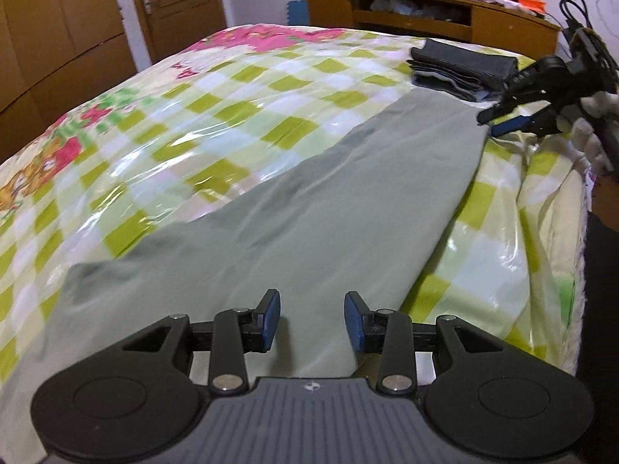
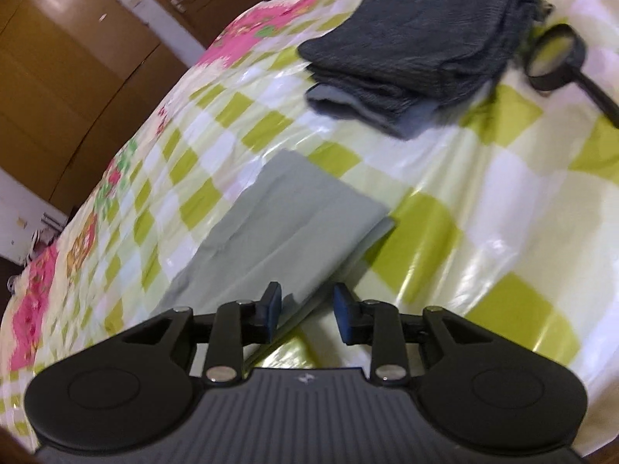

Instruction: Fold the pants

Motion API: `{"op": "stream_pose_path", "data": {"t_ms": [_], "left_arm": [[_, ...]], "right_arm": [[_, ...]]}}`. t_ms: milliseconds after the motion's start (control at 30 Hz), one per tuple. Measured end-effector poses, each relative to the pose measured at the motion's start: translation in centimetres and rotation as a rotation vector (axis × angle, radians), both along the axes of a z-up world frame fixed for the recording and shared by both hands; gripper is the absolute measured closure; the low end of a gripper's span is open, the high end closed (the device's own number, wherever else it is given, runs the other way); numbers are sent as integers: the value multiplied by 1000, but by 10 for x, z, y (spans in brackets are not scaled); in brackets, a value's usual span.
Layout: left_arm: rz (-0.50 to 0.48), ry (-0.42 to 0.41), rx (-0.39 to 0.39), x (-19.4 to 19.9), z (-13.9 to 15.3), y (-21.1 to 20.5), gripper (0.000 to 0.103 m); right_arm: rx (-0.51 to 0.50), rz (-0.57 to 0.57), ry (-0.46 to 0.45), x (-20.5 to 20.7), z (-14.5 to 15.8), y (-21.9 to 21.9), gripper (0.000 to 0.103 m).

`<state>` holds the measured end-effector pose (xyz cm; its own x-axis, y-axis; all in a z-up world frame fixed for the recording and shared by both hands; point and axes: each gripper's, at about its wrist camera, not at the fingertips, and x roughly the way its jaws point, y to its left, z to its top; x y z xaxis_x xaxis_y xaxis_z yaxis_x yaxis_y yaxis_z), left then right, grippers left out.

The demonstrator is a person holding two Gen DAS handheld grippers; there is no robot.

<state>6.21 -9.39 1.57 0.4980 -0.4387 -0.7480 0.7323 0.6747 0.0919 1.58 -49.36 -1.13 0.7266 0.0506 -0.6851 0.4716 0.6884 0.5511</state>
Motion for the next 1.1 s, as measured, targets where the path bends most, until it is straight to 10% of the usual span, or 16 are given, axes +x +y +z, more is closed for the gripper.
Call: {"op": "stream_pose_path", "data": {"t_ms": [367, 700, 1100], "left_arm": [[-25, 23, -29, 11, -1, -25, 54], [-67, 45, -23, 16, -8, -48, 53], [-99, 41, -6, 16, -5, -71, 53]], "right_arm": [[197, -157, -116, 6, -21, -21, 69], [91, -127, -19, -6, -8, -26, 71], [270, -95, -134, 4, -22, -33, 66]]}}
